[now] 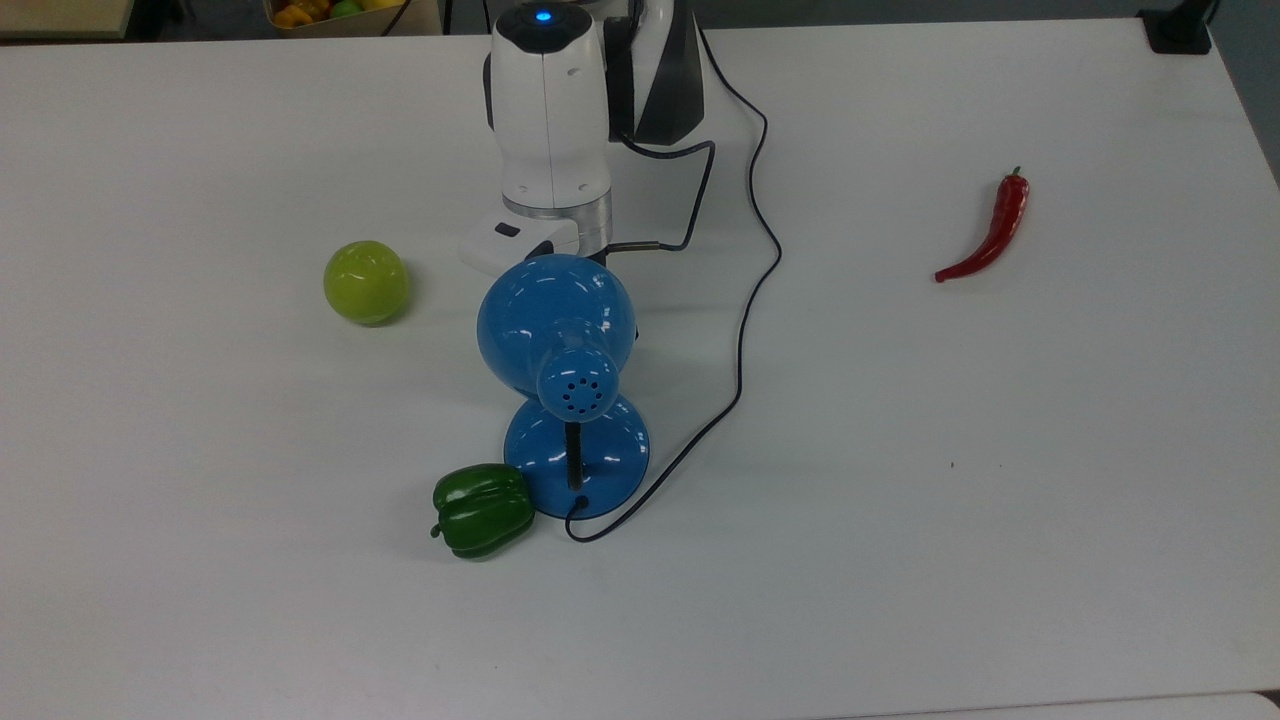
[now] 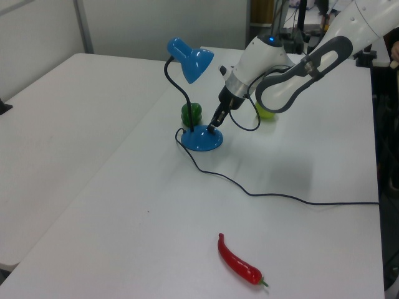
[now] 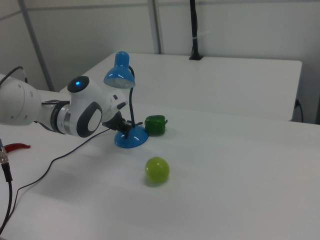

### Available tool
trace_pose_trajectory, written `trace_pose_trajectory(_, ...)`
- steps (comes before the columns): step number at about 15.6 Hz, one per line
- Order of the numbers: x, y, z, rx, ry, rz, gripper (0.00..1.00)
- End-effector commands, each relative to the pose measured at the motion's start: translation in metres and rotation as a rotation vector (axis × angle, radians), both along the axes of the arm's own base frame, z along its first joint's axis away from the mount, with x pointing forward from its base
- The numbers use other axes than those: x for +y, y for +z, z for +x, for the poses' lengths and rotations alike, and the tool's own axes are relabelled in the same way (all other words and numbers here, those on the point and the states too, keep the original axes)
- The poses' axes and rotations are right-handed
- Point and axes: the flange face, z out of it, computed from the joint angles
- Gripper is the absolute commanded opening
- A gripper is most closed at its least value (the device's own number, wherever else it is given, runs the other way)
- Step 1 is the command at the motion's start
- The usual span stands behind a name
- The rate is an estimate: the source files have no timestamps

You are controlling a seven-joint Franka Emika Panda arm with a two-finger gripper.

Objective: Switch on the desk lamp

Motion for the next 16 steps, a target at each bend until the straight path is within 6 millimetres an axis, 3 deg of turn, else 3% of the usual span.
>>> trace_pose_trajectory(1, 0.002, -0.020, -0.002, 0.005, 0.010, -0.009, 0.00)
trace_pose_trajectory(10, 0.001, -0.026, -0.003, 0.019, 0.008, -0.010, 0.00)
trace_pose_trajectory(12, -0.002, -0.011, -0.004, 0.007, 0.000, -0.005, 0.00)
trace_pose_trajectory(16, -0.004, 0.020, -0.026, 0.058, 0.001, -0.005, 0.00)
